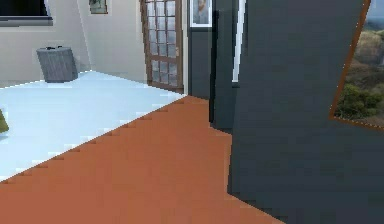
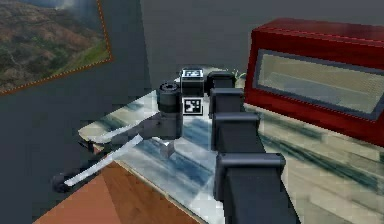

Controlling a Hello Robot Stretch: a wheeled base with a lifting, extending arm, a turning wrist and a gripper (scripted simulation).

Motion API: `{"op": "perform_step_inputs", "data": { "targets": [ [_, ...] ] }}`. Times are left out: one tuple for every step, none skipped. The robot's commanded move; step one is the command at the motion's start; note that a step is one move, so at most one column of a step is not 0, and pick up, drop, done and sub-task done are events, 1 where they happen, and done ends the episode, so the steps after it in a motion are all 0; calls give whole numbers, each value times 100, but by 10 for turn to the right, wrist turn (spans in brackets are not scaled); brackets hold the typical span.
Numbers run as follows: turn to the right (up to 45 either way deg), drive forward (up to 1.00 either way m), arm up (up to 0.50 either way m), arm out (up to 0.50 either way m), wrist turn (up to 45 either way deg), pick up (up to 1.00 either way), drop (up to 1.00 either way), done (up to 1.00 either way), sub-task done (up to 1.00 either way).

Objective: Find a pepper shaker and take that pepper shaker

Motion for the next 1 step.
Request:
{"op": "perform_step_inputs", "data": {
  "targets": [
    [0,0,0,0,450,0,0,0,0]
  ]
}}
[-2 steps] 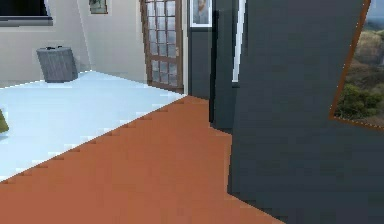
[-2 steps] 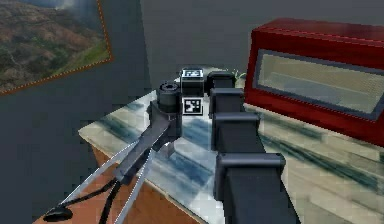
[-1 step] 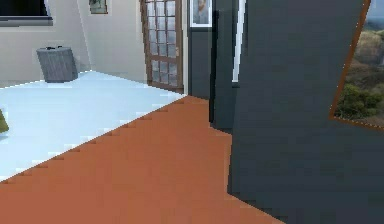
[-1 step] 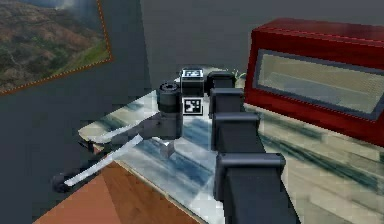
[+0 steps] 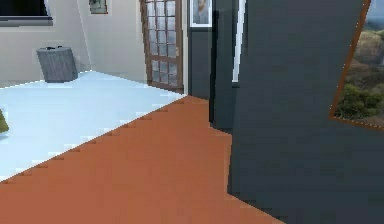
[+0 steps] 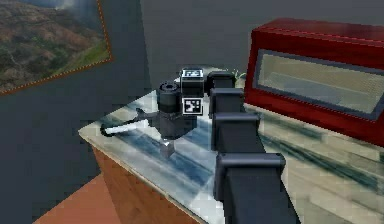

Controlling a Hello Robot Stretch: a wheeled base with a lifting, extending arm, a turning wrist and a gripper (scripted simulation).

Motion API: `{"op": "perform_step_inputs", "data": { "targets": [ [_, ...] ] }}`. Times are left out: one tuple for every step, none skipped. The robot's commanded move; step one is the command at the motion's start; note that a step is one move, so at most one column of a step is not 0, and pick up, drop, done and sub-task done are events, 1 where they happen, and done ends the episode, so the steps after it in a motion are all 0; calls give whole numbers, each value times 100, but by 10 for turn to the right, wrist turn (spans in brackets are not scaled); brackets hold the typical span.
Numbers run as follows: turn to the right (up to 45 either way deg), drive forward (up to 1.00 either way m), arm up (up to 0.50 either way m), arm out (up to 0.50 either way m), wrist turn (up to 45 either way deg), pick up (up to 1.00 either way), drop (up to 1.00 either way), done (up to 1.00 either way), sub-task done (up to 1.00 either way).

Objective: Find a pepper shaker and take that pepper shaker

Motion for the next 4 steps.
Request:
{"op": "perform_step_inputs", "data": {
  "targets": [
    [0,0,0,0,300,0,0,0,0],
    [0,0,-16,0,0,0,0,0,0],
    [0,0,0,0,0,100,0,0,0],
    [0,0,10,0,0,0,0,0,0]
  ]
}}
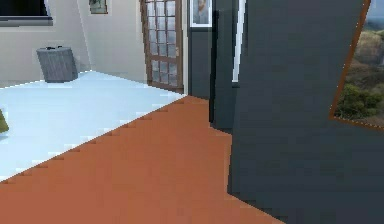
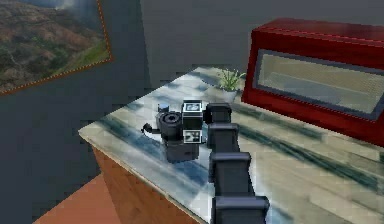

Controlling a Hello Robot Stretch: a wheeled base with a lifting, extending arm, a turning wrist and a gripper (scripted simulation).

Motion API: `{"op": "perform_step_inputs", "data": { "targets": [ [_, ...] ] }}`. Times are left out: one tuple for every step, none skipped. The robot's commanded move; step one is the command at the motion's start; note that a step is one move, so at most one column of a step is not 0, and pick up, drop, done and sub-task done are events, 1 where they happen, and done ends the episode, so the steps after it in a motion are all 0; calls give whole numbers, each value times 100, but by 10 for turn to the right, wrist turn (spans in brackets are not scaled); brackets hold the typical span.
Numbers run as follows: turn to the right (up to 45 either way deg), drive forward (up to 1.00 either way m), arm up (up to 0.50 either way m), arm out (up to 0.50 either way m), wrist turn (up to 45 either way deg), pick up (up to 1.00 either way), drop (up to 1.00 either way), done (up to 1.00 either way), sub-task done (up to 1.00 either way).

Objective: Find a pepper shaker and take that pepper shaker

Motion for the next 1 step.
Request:
{"op": "perform_step_inputs", "data": {
  "targets": [
    [0,0,0,0,0,0,0,100,0]
  ]
}}
